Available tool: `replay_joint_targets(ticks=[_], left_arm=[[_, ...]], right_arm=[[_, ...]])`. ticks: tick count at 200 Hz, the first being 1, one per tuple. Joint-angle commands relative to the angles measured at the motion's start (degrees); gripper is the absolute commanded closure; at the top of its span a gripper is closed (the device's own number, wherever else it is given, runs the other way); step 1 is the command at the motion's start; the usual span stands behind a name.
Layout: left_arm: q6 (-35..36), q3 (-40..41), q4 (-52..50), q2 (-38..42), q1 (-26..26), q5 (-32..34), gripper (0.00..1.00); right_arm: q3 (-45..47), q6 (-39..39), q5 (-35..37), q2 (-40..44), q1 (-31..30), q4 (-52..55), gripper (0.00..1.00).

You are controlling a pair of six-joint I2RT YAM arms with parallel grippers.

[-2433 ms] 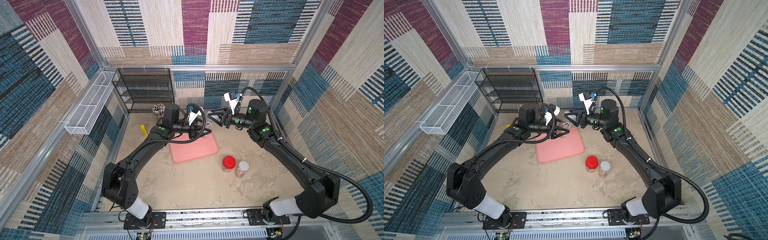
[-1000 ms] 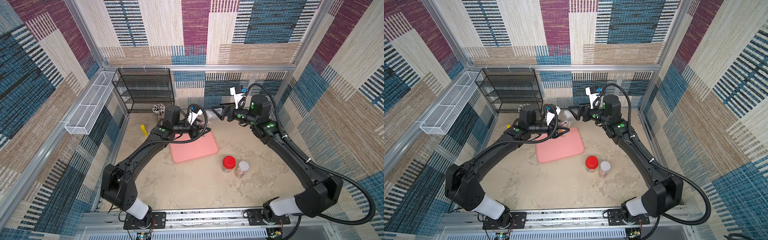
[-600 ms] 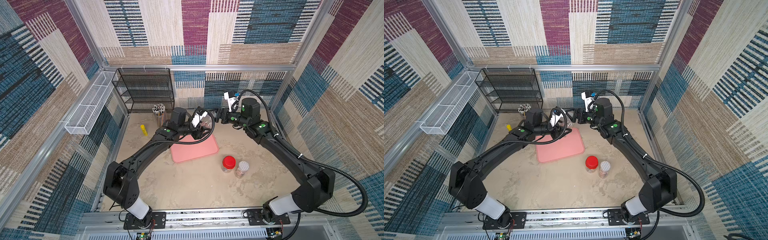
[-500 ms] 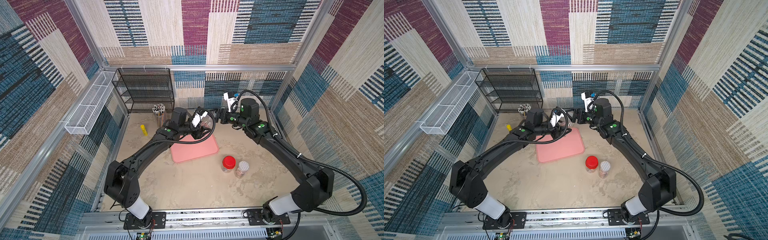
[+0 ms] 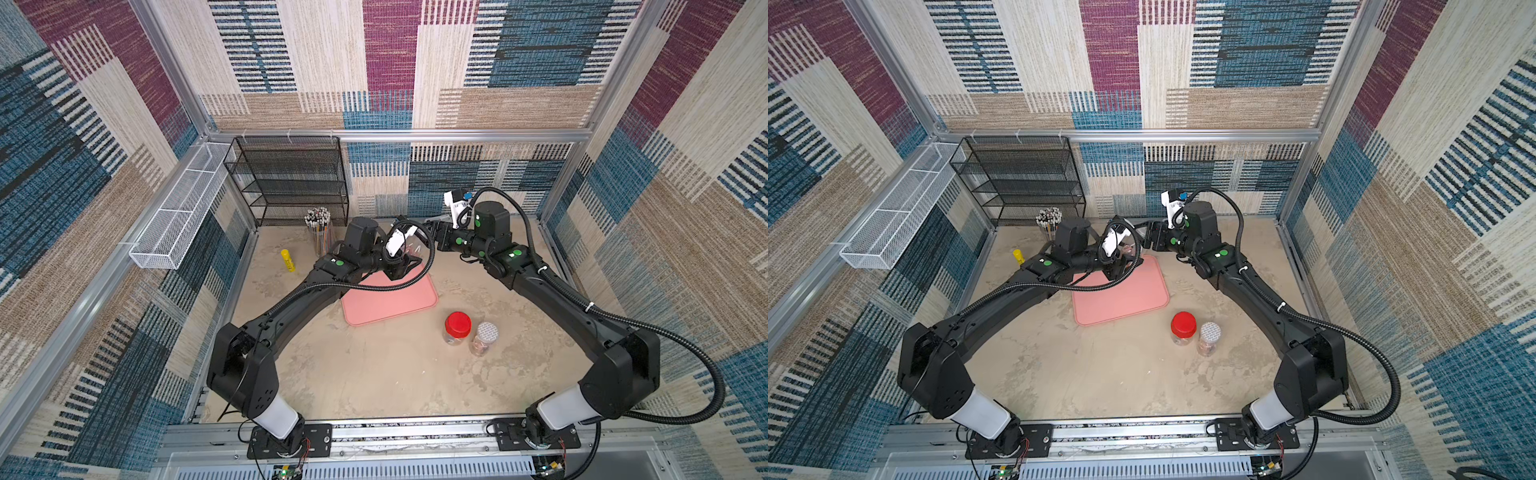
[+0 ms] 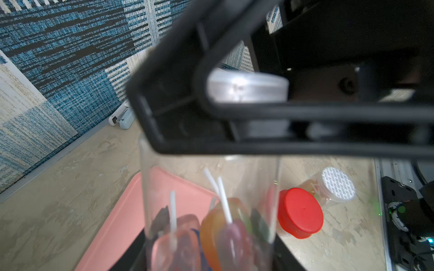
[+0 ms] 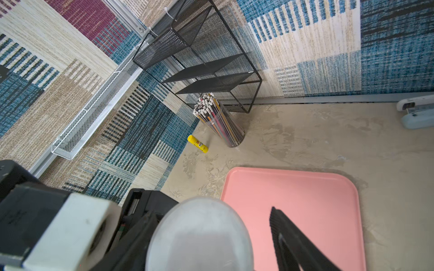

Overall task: Pour the candies out of the jar
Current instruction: Unscrew the lid from the jar.

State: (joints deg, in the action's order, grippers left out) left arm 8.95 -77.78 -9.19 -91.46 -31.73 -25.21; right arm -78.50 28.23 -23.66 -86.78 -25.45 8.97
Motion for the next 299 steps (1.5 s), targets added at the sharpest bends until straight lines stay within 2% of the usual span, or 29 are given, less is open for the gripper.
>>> replay_joint_targets(ticks=[1,46,69,79,123,141,179,299], left_arm=[[0.94,0.34,2.25,0.65,-0.07,1.07,1.0],[-0.51,0.52,3.09,0.21,-0.01,0.3,1.0],[-1.3,-0.12,3.23,0.15,0.64,-3.64,1.0],[-1.76,-0.66,3.24,0.15,1.4,-7.38,1.0],[-5.94,-3.27,5.36,-1.02,5.33,-34.55,1.0],[-6.43,-3.95,5.06,-1.13,5.56,-39.21,1.0],[-5.07,-4.16,2.69,-1.04,5.36,-40.19,1.0],[-3.95,-4.48,0.85,-1.95,5.36,-40.0,1.0]], right_arm=[[0.45,0.85,-0.42,0.54,-0.04,-2.75,0.29],[1.71,0.37,-1.96,1.68,-0.04,-4.7,0.52],[1.56,-2.13,-3.85,2.73,0.05,-5.76,0.56],[1.53,-3.58,-6.77,3.32,0.29,-6.94,0.57],[3.04,-10.07,-19.81,6.69,2.94,-11.13,0.59],[3.98,-12.98,-24.4,8.22,3.21,-12.12,0.6],[3.5,-17.08,-26.74,9.57,3.38,-10.26,0.62],[0.15,-17.29,-35.45,7.93,5.84,-10.16,0.61]])
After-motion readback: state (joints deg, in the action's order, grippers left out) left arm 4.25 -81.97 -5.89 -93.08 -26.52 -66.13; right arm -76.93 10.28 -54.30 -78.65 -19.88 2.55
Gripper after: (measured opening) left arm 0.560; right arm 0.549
